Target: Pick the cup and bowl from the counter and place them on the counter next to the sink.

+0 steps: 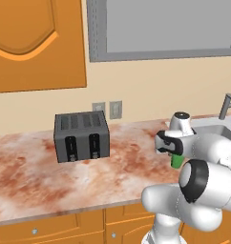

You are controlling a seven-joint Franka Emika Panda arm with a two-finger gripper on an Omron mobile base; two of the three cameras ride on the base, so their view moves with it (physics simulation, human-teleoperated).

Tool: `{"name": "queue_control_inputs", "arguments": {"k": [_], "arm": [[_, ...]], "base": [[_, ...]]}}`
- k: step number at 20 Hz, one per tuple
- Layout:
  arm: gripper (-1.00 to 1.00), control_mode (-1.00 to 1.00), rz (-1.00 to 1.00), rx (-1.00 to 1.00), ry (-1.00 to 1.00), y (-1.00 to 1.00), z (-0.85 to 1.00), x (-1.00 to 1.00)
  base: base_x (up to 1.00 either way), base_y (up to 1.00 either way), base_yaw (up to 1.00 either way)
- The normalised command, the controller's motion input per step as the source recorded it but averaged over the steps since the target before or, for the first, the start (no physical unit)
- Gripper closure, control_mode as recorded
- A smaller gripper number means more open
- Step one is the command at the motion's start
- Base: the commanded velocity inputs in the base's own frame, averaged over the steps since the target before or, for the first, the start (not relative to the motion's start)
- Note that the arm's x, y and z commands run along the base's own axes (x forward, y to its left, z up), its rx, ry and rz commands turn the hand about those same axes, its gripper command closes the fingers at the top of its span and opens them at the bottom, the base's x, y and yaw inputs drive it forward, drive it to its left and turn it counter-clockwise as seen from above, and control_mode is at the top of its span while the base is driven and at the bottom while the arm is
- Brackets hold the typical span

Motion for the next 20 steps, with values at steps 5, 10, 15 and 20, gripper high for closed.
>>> {"name": "queue_control_inputs", "arguments": {"k": [5, 10, 15, 20], "arm": [[1.00, -1.00, 0.00, 0.00, 0.00, 0.00, 0.00, 0.00], [1.00, -1.00, 0.00, 0.00, 0.00, 0.00, 0.00, 0.00], [-1.00, -1.00, 0.00, 0.00, 0.00, 0.00, 0.00, 0.00], [-1.00, -1.00, 0.00, 0.00, 0.00, 0.00, 0.00, 0.00]], "base": [[0.00, 0.00, 0.00], [0.00, 0.00, 0.00], [0.00, 0.00, 0.00], [0.00, 0.00, 0.00]]}}
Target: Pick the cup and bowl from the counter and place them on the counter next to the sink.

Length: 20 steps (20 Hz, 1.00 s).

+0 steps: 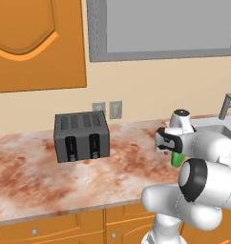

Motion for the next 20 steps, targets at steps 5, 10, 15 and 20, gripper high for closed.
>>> {"name": "queue_control_inputs", "arguments": {"k": [5, 10, 15, 20], "arm": [[-1.00, -1.00, 0.00, 0.00, -0.01, 0.00, 0.02, -0.09], [-1.00, -1.00, 0.00, 0.00, -0.09, 0.00, 0.27, -0.44], [-1.00, -1.00, 0.00, 0.00, -0.09, 0.00, 0.27, -0.50], [-1.00, -1.00, 0.00, 0.00, -0.07, 0.00, 0.32, -0.46]], "base": [[0.00, 0.00, 0.00], [0.00, 0.00, 0.00], [0.00, 0.00, 0.00], [0.00, 0.00, 0.00]]}}
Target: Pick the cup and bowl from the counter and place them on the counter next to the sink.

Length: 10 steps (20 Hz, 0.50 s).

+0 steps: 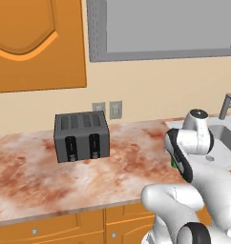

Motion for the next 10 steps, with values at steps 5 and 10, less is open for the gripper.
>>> {"name": "queue_control_inputs", "arguments": {"k": [5, 10], "arm": [[-1.00, -1.00, 0.00, 0.00, -0.09, 0.00, 0.56, -0.60], [-1.00, -1.00, 0.00, 0.02, -0.01, 0.01, 0.71, -0.58]], "base": [[0.00, 0.00, 0.00], [0.00, 0.00, 0.00]]}}
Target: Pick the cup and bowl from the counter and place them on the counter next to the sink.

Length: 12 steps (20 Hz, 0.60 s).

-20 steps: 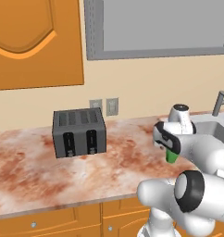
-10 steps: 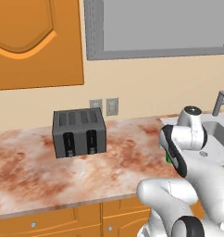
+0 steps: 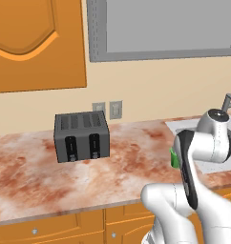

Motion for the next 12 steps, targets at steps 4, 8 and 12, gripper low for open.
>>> {"name": "queue_control_inputs", "arguments": {"k": [4, 8, 12], "arm": [[-1.00, -1.00, 0.01, 0.03, 0.02, 0.12, 0.53, -0.57], [-1.00, -1.00, 0.03, 0.02, 0.06, 0.15, 0.50, -0.52], [-1.00, -1.00, 0.07, 0.02, 0.06, 0.14, 0.41, -0.71]], "base": [[0.00, 0.00, 0.00], [0.00, 0.00, 0.00], [0.00, 0.00, 0.00]]}}
